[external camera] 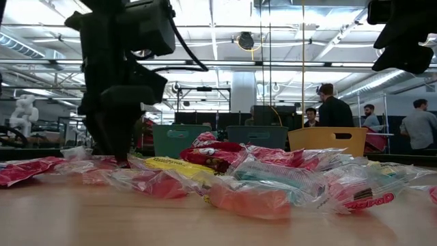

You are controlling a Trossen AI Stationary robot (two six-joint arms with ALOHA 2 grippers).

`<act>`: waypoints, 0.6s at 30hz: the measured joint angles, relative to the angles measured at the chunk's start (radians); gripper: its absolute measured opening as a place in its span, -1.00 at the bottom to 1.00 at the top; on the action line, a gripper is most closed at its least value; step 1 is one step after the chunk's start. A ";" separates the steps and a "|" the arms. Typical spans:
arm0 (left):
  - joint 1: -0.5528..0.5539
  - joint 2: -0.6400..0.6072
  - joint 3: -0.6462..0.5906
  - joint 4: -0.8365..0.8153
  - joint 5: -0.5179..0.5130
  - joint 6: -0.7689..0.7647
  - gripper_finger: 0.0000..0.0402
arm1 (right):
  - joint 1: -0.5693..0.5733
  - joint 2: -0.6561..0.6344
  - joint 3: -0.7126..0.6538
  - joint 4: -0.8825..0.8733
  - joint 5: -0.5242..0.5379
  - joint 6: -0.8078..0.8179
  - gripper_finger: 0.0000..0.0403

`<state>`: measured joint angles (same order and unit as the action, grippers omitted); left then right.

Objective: Sort candy
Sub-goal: Put the red candy into the green bin

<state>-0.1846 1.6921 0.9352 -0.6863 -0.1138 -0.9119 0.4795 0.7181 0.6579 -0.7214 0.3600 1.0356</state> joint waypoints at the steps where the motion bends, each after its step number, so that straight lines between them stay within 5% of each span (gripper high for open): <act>1: -0.001 0.004 -0.009 0.024 0.004 0.000 0.39 | 0.000 0.000 0.000 0.000 0.000 0.000 -0.01; 9: 0.000 0.035 -0.027 0.050 0.015 0.035 0.29 | 0.000 0.000 0.000 -0.001 0.000 0.000 -0.01; 18: 0.001 0.031 0.012 0.023 0.024 0.056 -0.63 | 0.000 0.000 0.000 -0.005 0.001 -0.011 -0.01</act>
<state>-0.1837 1.7236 0.9473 -0.6630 -0.0902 -0.8561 0.4793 0.7185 0.6579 -0.7260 0.3613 1.0243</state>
